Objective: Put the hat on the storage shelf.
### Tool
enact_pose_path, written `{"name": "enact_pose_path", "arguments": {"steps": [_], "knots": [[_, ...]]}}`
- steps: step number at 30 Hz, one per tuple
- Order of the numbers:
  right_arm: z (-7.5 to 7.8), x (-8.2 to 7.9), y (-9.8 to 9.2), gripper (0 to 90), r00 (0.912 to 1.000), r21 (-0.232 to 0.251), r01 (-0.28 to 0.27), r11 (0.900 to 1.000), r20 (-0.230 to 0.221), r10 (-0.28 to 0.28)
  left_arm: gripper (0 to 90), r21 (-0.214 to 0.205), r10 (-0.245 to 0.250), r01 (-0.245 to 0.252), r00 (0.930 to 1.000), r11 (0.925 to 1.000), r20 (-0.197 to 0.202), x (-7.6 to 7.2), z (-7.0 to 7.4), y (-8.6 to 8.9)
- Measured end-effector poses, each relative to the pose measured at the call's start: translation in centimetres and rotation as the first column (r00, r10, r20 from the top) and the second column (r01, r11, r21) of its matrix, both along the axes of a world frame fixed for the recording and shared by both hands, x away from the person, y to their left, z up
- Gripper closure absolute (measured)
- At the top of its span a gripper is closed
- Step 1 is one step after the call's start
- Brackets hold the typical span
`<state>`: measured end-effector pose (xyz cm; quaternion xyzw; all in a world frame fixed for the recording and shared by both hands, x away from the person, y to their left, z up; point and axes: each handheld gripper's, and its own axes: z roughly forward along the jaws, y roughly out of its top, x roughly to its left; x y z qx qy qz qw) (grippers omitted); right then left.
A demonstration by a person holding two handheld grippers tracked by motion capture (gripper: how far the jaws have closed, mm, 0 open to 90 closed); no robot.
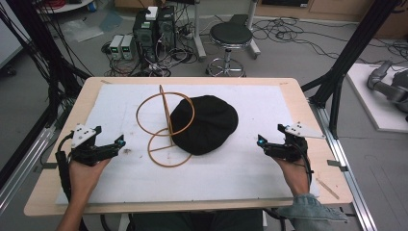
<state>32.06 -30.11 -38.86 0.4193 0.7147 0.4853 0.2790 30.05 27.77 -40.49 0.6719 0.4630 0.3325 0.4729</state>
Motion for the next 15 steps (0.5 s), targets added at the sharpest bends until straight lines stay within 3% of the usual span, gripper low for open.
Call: {"name": "enact_pose_path", "arguments": {"steps": [15], "knots": [[0.02, -0.04, -0.09, 11.4, 0.9999, -0.009, 0.001, 1.0, 0.014, -0.001, 12.0, 0.027, -0.001, 0.001, 1.0, 0.9996, -0.001, -0.05, -0.19, -0.02]]}}
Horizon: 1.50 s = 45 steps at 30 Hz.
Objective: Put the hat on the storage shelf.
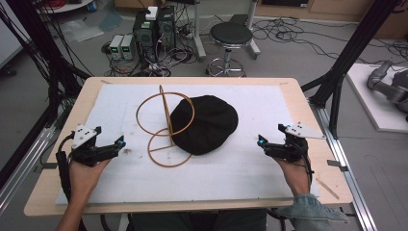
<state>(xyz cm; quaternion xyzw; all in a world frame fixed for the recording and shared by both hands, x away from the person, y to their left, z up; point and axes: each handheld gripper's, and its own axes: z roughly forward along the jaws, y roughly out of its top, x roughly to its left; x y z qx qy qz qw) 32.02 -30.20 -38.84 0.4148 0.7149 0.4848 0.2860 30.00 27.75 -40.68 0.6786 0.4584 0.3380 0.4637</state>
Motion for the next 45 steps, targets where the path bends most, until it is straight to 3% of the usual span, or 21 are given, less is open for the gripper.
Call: {"name": "enact_pose_path", "arguments": {"steps": [20, 29, 34, 45], "knots": [[0.2, 0.2, 0.1, 11.4, 0.9999, 0.001, -0.015, 0.9999, 0.006, 0.015, 12.0, 0.002, -0.007, 0.007, 1.0, 1.0, -0.006, 0.3, -0.2, -0.3], [1.4, 1.2, 0.3, 11.5, 0.9979, 0.019, -0.036, 0.9992, 0.055, 0.035, 12.0, 0.003, -0.015, 0.015, 0.9999, 0.9999, -0.001, 0.3, -0.1, -0.3], [2.4, 2.3, 1.2, 11.5, 0.9942, 0.028, -0.088, 0.9957, 0.064, 0.086, 12.0, 0.007, -0.013, 0.013, 0.9999, 0.9999, -0.001, 0.3, -0.1, -0.2], [3.6, 4.5, 5.2, 11.8, 0.9752, 0.025, -0.193, 0.9808, 0.114, 0.189, 12.1, 0.016, -0.014, 0.014, 0.9999, 0.9998, 0.0, 0.3, -0.1, -0.2]]}}
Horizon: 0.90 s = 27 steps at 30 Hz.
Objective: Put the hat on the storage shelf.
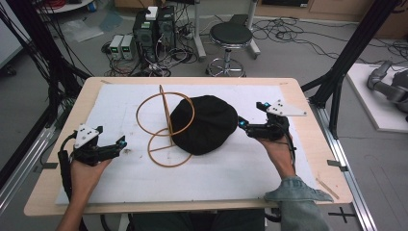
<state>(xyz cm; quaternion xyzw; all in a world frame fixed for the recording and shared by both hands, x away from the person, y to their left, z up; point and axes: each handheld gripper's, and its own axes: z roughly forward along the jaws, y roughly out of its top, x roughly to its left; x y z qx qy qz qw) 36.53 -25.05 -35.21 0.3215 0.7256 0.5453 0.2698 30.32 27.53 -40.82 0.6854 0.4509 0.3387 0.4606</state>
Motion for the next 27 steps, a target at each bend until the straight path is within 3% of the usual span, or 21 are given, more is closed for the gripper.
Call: {"name": "enact_pose_path", "arguments": {"steps": [7, 16, 27], "knots": [[0.3, 1.1, 1.7, 11.9, 0.9993, 0.032, -0.037, 0.9988, -0.003, 0.038, 12.1, -0.001, -0.004, 0.004, 1.0, 1.0, 0.003, 0.0, 0.0, 0.0], [-0.2, 2.3, 4.1, 13.9, 0.9952, 0.022, -0.098, 0.995, 0.006, 0.097, 12.1, -0.009, -0.003, 0.003, 1.0, 1.0, 0.002, 0.1, 0.0, 0.0], [-1.8, 4.2, 6.1, 13.8, 0.988, 0.022, -0.147, 0.9889, -0.045, 0.148, 12.1, -0.014, -0.009, 0.009, 1.0, 0.9999, 0.0, 0.2, 0.0, 0.0]]}}
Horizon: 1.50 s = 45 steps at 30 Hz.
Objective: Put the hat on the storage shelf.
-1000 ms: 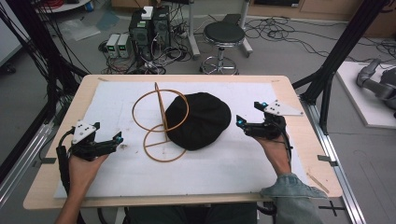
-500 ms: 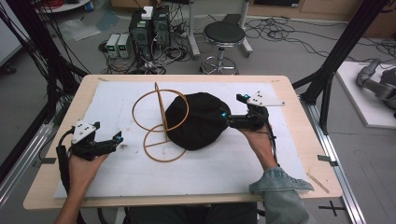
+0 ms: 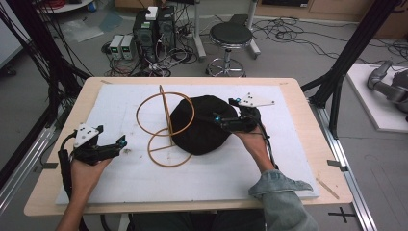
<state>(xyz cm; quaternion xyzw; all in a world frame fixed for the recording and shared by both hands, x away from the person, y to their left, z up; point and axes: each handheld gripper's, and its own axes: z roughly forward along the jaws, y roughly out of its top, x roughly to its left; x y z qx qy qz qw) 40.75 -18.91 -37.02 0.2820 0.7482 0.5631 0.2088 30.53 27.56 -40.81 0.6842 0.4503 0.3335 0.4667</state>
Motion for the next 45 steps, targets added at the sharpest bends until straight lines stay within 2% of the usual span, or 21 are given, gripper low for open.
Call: {"name": "enact_pose_path", "arguments": {"steps": [10, 17, 22, 27, 28, 33, 34, 39, 40, 45], "knots": [[-1.1, 1.3, 2.2, 13.8, 0.999, -0.021, -0.032, 0.9993, -0.033, 0.032, 12.0, 0.001, 0.002, -0.002, 1.0, 1.0, 0.002, 0.0, 0.0, 0.0], [-1.8, 2.0, 3.6, 13.8, 0.9975, -0.068, -0.069, 0.9953, -0.022, 0.068, 12.1, 0.004, 0.003, -0.003, 1.0, 1.0, 0.003, 0.0, 0.0, 0.1], [-2.5, 2.5, 3.9, 13.7, 0.9966, -0.077, -0.069, 0.9947, -0.051, 0.065, 12.1, -0.003, 0.005, -0.005, 1.0, 1.0, 0.006, 0.0, 0.1, 0.1], [-2.8, 2.8, 3.9, 13.7, 0.9968, -0.09, -0.06, 0.9941, -0.058, 0.055, 12.1, 0.0, 0.002, -0.002, 1.0, 1.0, 0.003, 0.0, 0.1, 0.1], [-3.0, 3.0, 4.0, 13.8, 0.9959, -0.111, -0.058, 0.9921, -0.076, 0.05, 12.1, -0.002, 0.001, -0.001, 1.0, 1.0, 0.005, 0.0, 0.1, 0.0], [-3.3, 3.2, 4.4, 15.4, 0.9949, -0.138, -0.061, 0.9885, -0.088, 0.049, 12.1, -0.003, 0.001, -0.001, 1.0, 1.0, 0.006, 0.0, 0.1, 0.0], [-3.5, 3.3, 4.5, 18.0, 0.9932, -0.161, -0.067, 0.9846, -0.105, 0.05, 12.1, -0.003, 0.0, 0.0, 1.0, 1.0, 0.005, 0.0, 0.1, 0.0], [-3.8, 3.3, 4.7, 24.6, 0.9916, -0.192, -0.081, 0.978, -0.115, 0.059, 12.1, 0.003, 0.002, -0.002, 1.0, 1.0, 0.001, 0.0, 0.1, 0.1], [-3.8, 3.3, 4.7, 30.6, 0.992, -0.201, -0.079, 0.9765, -0.112, 0.057, 12.1, 0.003, 0.003, -0.003, 1.0, 1.0, 0.002, 0.0, 0.1, 0.1], [-3.8, 3.2, 4.9, 44.4, 0.9917, -0.223, -0.096, 0.9701, -0.105, 0.075, 12.1, 0.0, 0.003, -0.003, 1.0, 1.0, 0.004, 0.0, 0.1, 0.1]]}}
